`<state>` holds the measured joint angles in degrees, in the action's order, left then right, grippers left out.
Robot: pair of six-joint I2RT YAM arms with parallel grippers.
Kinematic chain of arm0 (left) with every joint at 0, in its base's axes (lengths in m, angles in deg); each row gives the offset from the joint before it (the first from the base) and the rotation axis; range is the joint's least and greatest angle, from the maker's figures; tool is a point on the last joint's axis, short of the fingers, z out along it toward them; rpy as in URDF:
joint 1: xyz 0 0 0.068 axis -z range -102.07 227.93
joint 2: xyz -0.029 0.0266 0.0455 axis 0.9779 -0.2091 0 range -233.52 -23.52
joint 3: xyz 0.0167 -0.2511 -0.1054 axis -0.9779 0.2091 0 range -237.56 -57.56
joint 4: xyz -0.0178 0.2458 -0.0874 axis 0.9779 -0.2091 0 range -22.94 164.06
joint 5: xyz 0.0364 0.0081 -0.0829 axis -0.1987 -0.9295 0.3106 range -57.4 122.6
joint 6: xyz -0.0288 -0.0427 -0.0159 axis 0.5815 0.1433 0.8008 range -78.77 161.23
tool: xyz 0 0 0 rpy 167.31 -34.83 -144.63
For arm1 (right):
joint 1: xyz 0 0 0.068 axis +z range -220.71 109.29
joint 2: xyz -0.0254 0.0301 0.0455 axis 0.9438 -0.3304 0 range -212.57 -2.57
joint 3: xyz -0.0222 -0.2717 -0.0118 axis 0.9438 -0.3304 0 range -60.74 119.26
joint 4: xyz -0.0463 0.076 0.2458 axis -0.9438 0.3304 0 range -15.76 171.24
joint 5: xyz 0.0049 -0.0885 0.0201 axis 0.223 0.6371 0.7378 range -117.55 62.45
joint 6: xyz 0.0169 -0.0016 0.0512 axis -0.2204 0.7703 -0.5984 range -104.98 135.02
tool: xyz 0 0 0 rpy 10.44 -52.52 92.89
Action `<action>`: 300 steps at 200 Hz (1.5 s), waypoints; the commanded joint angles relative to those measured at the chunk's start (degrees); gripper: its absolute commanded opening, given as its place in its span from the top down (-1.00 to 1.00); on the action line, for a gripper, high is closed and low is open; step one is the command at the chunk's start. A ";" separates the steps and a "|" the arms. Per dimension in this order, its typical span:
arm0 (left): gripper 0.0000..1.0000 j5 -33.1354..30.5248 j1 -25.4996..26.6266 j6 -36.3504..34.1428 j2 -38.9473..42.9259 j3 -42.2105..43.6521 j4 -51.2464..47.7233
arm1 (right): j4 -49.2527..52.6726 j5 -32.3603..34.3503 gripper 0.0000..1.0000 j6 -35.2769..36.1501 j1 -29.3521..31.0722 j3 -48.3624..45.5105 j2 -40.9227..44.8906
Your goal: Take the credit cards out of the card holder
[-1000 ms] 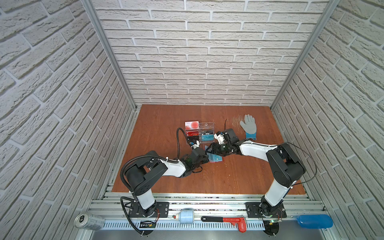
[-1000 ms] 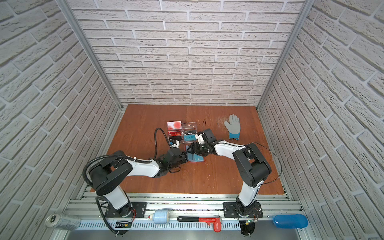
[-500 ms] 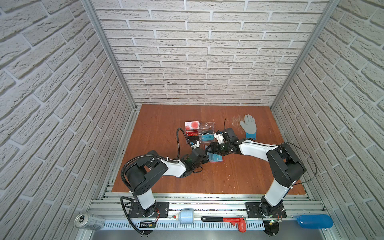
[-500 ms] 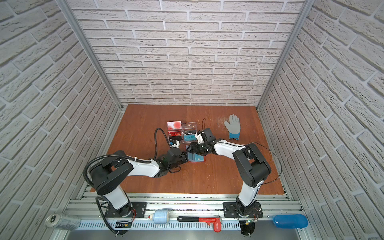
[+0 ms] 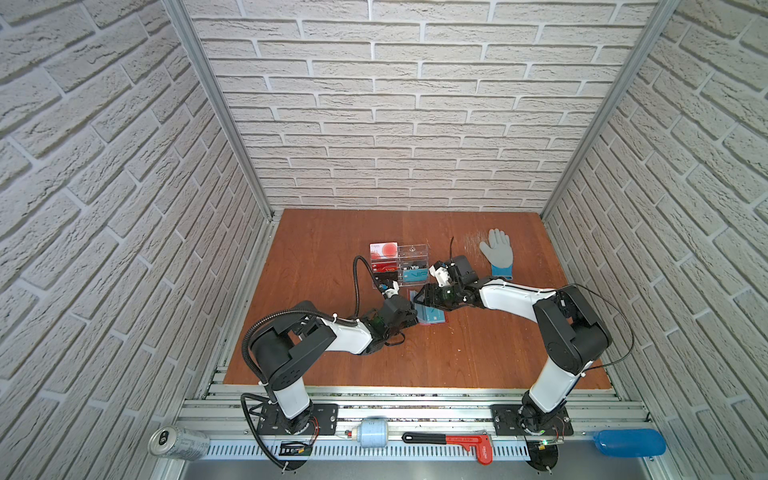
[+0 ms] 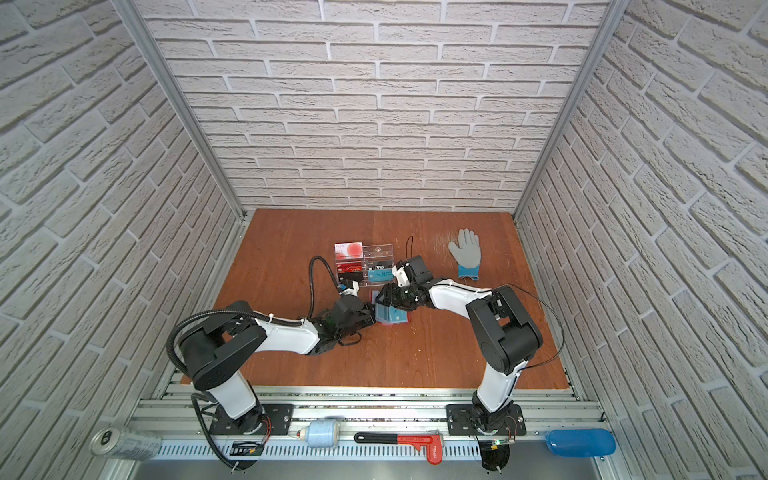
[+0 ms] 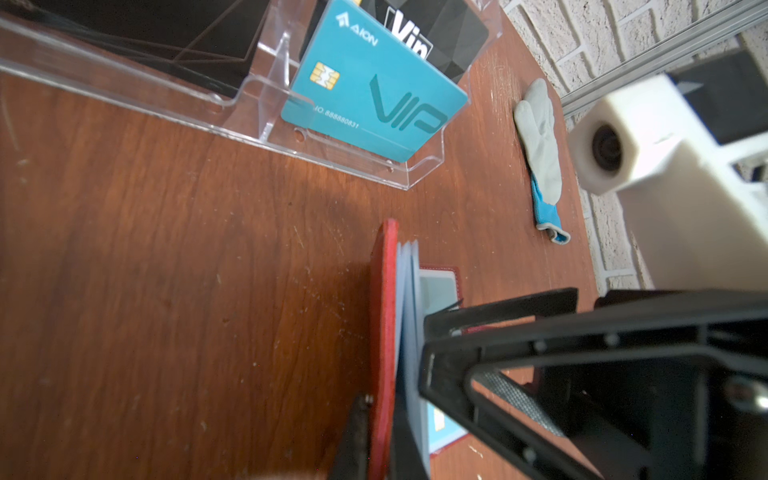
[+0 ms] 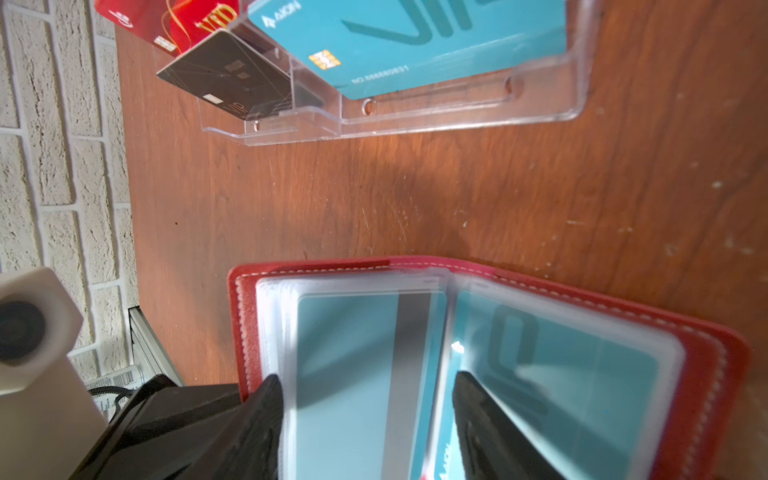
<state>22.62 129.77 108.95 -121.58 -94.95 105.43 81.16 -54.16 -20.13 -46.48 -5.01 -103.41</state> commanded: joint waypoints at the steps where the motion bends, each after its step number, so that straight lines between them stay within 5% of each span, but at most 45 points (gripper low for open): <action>1: 1.00 -0.74 0.37 0.04 0.63 0.82 3.28 | 0.64 0.94 -0.30 0.84 -0.65 0.71 0.45; 196: 1.00 -1.71 -0.24 -0.14 2.61 2.58 2.90 | 3.76 4.27 -0.18 2.45 -3.23 -0.79 3.63; 300: 1.00 -0.31 0.35 -1.15 3.14 -0.96 0.79 | -2.46 -0.63 -0.34 1.51 -0.27 -0.59 3.20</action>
<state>22.49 129.75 108.76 -119.46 -93.84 104.60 81.77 -52.96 -18.65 -47.15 -5.12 -101.57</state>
